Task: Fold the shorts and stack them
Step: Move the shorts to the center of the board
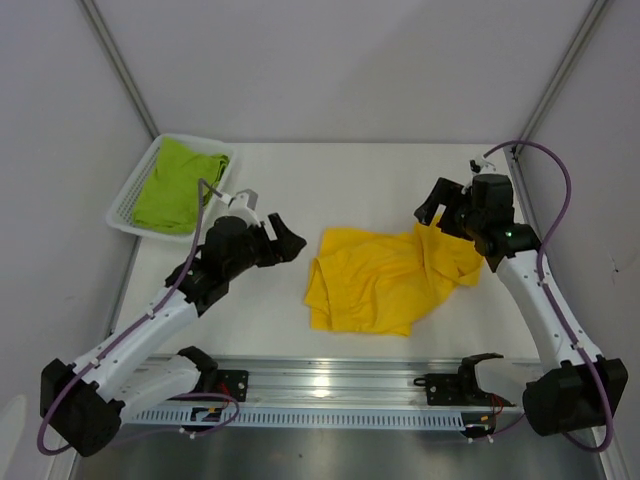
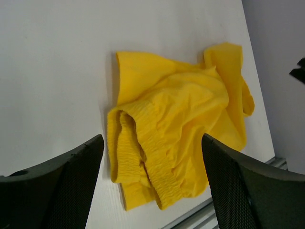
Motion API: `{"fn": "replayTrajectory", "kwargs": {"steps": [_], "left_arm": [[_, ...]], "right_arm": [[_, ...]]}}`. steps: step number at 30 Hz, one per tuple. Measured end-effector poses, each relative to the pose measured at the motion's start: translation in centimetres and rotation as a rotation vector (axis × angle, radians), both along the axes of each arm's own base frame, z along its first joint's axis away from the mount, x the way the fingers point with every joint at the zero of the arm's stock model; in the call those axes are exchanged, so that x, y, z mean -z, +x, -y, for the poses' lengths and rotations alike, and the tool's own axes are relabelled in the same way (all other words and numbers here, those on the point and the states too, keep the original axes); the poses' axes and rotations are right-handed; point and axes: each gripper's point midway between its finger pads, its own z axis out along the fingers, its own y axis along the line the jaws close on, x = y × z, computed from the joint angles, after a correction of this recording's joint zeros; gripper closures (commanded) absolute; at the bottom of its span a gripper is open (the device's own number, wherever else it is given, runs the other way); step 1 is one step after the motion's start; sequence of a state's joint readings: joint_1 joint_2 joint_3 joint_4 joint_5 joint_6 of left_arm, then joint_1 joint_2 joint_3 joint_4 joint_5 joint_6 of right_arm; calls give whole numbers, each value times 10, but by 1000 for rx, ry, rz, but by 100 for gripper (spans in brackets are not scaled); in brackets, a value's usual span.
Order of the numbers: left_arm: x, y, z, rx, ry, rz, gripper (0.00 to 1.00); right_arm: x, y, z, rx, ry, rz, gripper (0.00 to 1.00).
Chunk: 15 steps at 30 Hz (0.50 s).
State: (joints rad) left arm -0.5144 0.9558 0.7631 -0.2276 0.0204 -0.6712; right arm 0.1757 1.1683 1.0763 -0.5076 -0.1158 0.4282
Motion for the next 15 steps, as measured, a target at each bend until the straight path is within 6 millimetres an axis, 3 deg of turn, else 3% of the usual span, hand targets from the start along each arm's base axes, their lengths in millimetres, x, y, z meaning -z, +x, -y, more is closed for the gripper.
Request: {"fn": "replayTrajectory", "kwargs": {"steps": [6,10,15], "left_arm": [[17,-36,33,109,52,-30,16],[36,-77,59,221,71,-67,15],[82,-113,62,327,147,-134,14]], "right_arm": [[-5,-18,15,28,-31,4,10],[29,-29,44,110,-41,-93,12],[78,-55,71,204,-16,-217,17]]}}
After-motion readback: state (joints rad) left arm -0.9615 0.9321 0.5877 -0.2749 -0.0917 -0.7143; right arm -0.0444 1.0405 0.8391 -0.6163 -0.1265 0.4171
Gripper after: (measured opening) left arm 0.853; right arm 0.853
